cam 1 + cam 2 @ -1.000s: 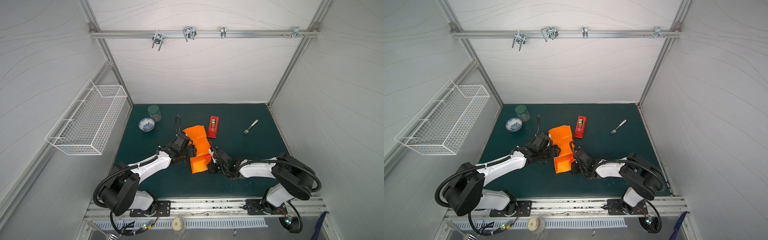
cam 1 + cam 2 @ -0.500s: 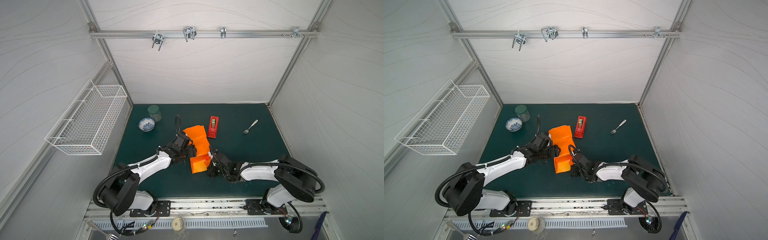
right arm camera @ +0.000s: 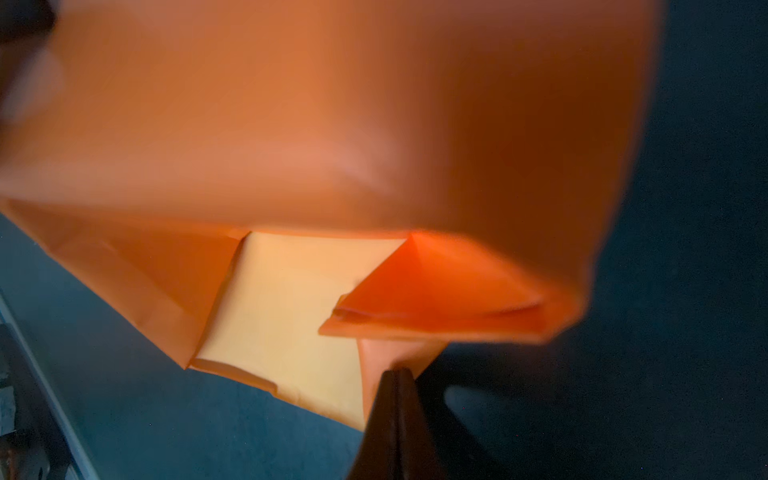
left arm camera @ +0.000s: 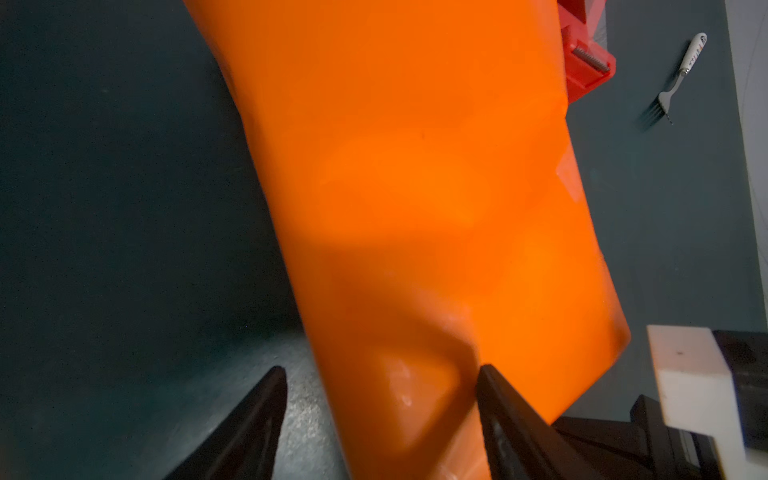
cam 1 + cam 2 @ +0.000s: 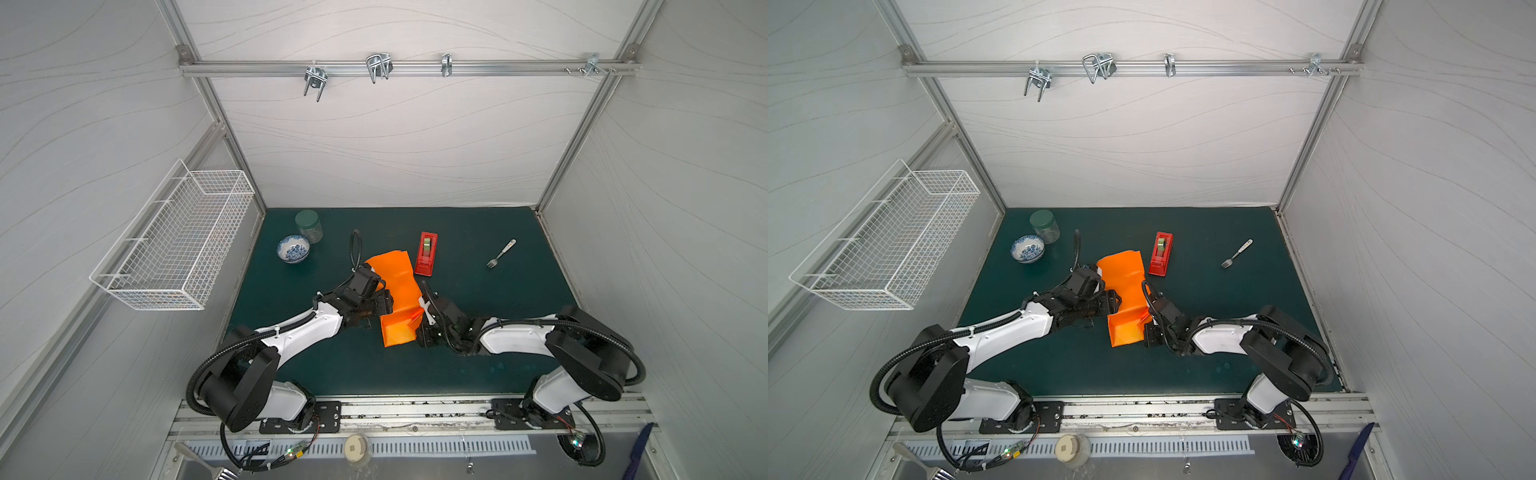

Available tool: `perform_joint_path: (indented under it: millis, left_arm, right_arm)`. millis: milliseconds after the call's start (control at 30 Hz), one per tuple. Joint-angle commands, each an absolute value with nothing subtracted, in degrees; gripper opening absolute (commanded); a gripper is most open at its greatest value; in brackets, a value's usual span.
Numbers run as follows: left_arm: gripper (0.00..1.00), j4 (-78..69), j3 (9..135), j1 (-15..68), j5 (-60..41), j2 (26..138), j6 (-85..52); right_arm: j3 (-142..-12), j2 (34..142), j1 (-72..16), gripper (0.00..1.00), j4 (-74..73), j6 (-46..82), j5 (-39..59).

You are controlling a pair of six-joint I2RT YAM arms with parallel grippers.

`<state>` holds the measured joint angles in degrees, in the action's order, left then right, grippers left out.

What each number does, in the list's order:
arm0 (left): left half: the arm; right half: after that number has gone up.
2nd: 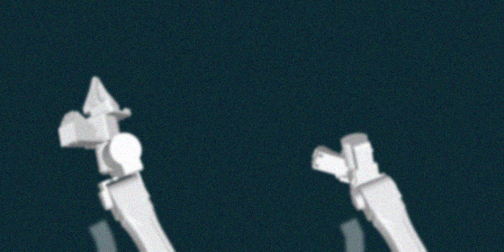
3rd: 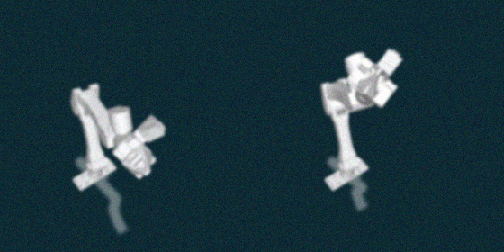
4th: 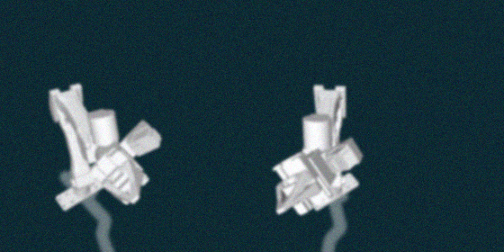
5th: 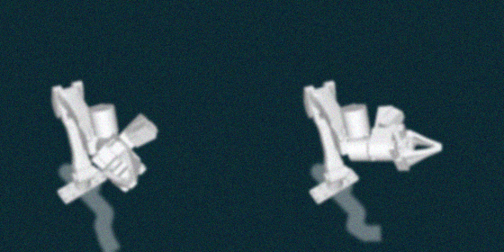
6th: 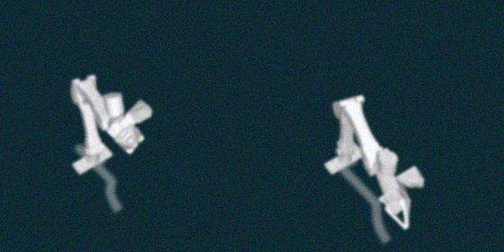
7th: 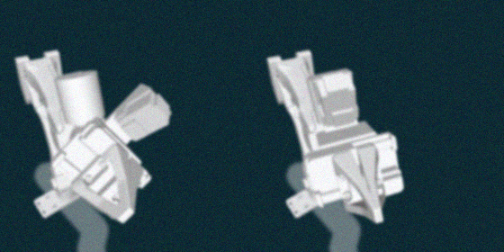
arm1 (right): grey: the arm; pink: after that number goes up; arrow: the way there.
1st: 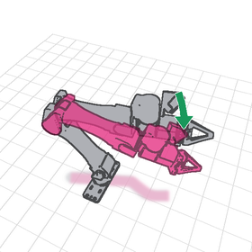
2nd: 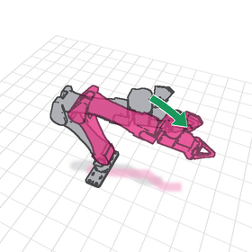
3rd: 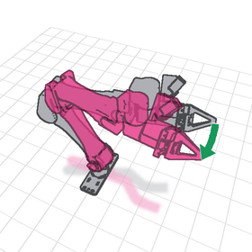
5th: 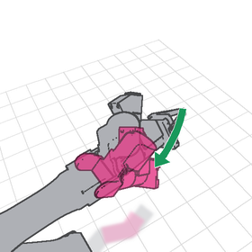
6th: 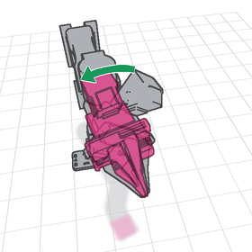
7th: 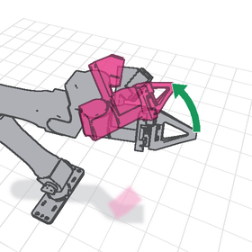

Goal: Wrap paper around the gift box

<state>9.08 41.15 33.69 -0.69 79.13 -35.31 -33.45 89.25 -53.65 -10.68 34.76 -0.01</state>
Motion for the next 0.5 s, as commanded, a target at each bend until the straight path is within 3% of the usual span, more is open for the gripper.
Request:
perform_joint_path:
  millis: [0,467]
  left_arm:
    - [0.73,13.9,40.7,33.6,0.0,79.1,-34.2]
    - [0.73,13.7,40.6,33.6,-0.1,79.3,-34.2]
  right_arm:
    - [-33.3,91.0,-52.3,0.0,-6.3,33.8,-0.6]
    - [-34.6,92.8,-48.4,0.0,-6.8,33.5,-0.2]
